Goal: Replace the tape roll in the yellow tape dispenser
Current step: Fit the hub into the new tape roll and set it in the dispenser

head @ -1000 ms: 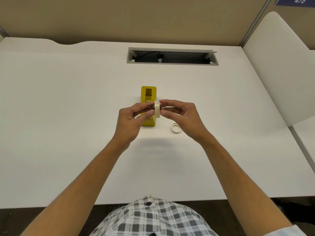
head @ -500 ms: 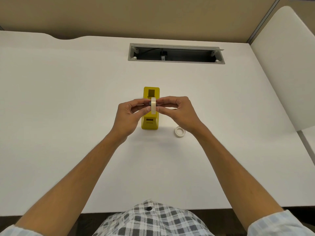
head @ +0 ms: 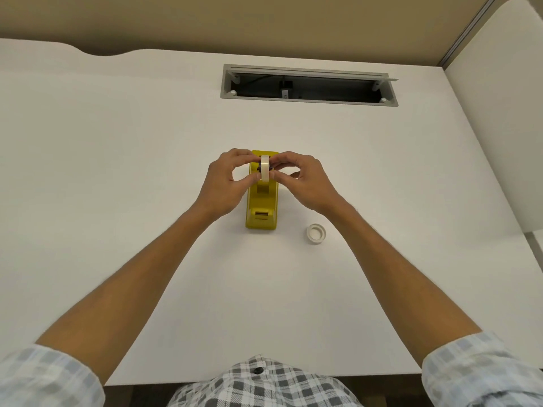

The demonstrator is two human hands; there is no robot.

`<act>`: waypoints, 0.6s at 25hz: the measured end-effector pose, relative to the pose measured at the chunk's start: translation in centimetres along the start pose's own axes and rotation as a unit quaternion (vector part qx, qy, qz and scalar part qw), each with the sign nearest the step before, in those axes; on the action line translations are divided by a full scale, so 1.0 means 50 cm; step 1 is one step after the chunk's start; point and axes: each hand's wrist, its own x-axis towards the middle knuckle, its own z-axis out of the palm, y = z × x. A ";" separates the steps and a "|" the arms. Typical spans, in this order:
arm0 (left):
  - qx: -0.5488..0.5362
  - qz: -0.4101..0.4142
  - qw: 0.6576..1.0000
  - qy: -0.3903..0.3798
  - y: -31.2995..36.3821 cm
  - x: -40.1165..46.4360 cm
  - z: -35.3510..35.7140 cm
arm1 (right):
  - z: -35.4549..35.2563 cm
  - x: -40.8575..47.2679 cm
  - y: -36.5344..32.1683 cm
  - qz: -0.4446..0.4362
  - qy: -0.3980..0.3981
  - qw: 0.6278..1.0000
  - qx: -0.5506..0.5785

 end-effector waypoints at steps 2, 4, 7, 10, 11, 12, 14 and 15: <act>0.016 0.009 1.000 0.001 -0.011 0.009 0.006 | 0.006 0.010 0.015 -0.011 0.006 0.999 -0.029; 0.037 0.016 0.999 -0.002 -0.021 0.015 0.011 | 0.009 0.018 0.029 -0.025 0.006 0.997 -0.069; 0.055 0.014 0.998 -0.007 -0.031 0.023 0.017 | 0.013 0.027 0.042 -0.029 0.004 0.992 -0.121; 0.071 0.012 0.997 -0.007 -0.039 0.028 0.022 | 0.017 0.029 0.047 -0.026 0.005 0.987 -0.159; 0.073 0.014 0.997 -0.007 -0.041 0.029 0.024 | 0.018 0.030 0.048 -0.026 0.006 0.986 -0.164; 0.073 0.014 0.997 -0.008 -0.042 0.031 0.024 | 0.018 0.030 0.048 -0.026 0.008 0.986 -0.166; 0.073 0.009 0.997 -0.010 -0.043 0.034 0.026 | 0.016 0.032 0.048 -0.024 0.011 0.985 -0.171; 0.073 0.007 0.997 -0.011 -0.043 0.035 0.027 | 0.015 0.034 0.046 -0.023 0.013 0.985 -0.171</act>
